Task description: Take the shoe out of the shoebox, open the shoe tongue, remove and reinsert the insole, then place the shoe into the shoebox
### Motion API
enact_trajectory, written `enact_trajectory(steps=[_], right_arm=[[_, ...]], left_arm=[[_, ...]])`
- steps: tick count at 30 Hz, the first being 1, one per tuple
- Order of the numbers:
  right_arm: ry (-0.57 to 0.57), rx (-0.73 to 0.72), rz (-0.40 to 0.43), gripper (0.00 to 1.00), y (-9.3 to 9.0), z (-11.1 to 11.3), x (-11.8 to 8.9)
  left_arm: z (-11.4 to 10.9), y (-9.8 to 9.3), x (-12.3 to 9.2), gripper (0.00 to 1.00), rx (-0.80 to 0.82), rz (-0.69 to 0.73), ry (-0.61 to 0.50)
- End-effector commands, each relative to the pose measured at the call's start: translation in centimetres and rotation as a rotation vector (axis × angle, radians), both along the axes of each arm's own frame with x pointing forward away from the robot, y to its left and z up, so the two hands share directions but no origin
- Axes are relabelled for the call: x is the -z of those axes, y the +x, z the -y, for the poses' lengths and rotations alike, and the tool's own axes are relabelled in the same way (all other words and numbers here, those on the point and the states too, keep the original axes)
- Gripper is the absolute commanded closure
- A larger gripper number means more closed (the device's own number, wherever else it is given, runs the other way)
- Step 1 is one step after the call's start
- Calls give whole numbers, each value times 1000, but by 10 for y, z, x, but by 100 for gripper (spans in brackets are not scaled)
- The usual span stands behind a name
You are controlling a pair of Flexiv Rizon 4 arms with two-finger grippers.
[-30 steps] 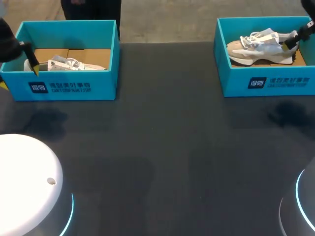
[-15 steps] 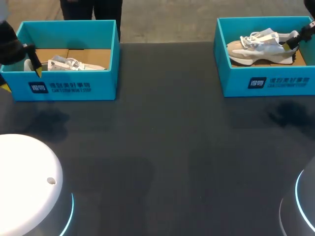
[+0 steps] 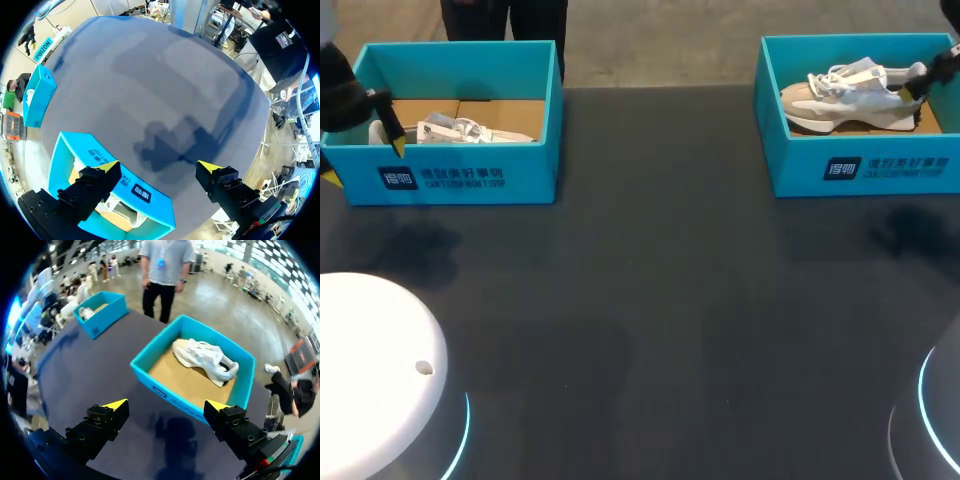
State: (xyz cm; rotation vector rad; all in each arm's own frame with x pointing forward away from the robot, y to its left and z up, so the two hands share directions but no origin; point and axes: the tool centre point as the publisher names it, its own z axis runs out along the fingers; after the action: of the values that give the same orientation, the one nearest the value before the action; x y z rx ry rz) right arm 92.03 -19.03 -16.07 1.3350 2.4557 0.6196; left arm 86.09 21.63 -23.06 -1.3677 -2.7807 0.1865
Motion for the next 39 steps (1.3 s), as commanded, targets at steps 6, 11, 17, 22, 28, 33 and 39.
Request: enact_trajectory(steps=[6, 11, 17, 22, 28, 33, 39], right_arm=[[-68, 212, -142, 0, 70, 17, 9], [-65, 286, -171, 0, 101, 33, 14], [-71, 344, -200, 0, 133, 46, 22], [-51, 403, -213, 0, 156, 55, 33], [-69, 464, -222, 0, 181, 69, 41], [-103, 511, -233, 0, 196, 82, 50], [-164, 547, -260, 0, 213, 96, 68]], left_arm=[[0, -1, 0, 0, 1, 3, 1], [0, -1, 0, 0, 1, 3, 1], [0, -1, 0, 0, 1, 3, 1], [0, -1, 0, 0, 1, 3, 1], [0, -1, 0, 0, 1, 3, 1], [0, -1, 0, 0, 1, 3, 1], [0, -1, 0, 0, 1, 3, 1]])
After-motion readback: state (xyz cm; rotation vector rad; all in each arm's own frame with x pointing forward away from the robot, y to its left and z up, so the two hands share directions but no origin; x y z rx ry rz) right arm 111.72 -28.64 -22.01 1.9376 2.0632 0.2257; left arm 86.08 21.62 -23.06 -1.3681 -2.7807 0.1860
